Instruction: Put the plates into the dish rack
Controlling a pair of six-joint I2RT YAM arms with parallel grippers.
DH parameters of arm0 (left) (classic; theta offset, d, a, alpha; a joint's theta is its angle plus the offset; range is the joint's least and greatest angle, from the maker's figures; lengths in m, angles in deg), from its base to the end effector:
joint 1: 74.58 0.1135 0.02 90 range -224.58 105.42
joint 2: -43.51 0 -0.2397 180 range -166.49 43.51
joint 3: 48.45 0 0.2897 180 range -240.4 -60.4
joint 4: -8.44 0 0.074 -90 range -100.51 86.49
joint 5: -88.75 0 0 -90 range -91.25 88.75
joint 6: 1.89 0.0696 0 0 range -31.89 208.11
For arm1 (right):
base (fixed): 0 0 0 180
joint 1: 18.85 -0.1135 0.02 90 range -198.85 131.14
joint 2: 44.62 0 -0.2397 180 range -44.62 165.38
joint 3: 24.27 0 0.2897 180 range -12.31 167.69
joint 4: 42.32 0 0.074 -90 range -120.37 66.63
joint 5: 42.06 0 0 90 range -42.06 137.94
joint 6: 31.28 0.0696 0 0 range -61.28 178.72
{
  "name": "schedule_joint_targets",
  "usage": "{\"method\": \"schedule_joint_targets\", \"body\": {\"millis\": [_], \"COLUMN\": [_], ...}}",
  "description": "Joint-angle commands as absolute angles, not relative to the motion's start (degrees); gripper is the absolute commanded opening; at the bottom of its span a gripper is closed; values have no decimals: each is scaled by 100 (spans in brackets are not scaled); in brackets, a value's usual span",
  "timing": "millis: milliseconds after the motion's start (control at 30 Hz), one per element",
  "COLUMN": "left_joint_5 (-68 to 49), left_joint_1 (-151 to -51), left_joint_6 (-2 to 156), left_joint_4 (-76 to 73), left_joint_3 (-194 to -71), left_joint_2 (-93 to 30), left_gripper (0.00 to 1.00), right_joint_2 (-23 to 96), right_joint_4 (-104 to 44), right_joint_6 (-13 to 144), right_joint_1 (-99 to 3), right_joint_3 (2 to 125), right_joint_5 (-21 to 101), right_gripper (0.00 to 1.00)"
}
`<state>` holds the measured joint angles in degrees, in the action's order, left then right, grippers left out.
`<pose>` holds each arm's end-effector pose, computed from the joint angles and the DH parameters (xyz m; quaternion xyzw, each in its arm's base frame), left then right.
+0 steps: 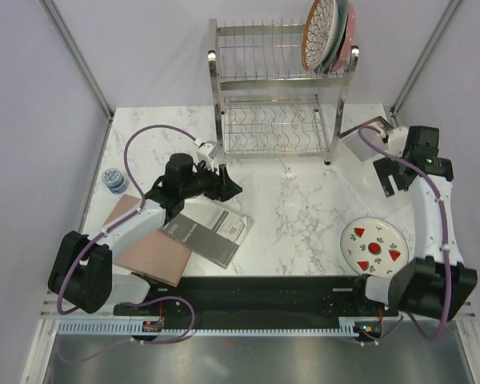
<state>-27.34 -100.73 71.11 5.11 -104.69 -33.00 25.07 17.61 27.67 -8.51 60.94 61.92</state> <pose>0.3105 -0.1865 0.1916 0.1882 0.8027 -0.3718 0.4266 0.3089 -0.0734 0.3168 -0.1181 0.9086 -0.2409 0.3201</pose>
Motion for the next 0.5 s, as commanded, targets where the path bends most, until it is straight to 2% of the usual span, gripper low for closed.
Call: {"method": "schedule_joint_targets", "body": {"millis": [0, 33, 133, 333, 467], "left_joint_5": [-2938, -2955, -2912, -2885, -2868], "left_joint_1": [-10086, -10086, -10086, -10086, -10077], "left_joint_6": [6930, 6947, 6947, 6921, 6825], "left_joint_4": [264, 221, 45, -105, -114], "left_joint_3": [-10505, -10496, -10461, -10356, -10356], "left_joint_2": [-2962, -2927, -2874, -2847, -2962], "left_gripper": [66, 66, 65, 65, 65], "right_joint_2": [3313, 3464, 3887, 4467, 4810], "right_joint_4": [3202, 3351, 3651, 3344, 3239], "right_joint_6": [1867, 1656, 917, 494, 300], "right_joint_1": [169, 336, 978, 1480, 1630], "right_joint_3": [5468, 5405, 5220, 5141, 4930], "right_joint_5": [4191, 4101, 3950, 4222, 4407], "right_gripper": [92, 84, 78, 77, 73]}}
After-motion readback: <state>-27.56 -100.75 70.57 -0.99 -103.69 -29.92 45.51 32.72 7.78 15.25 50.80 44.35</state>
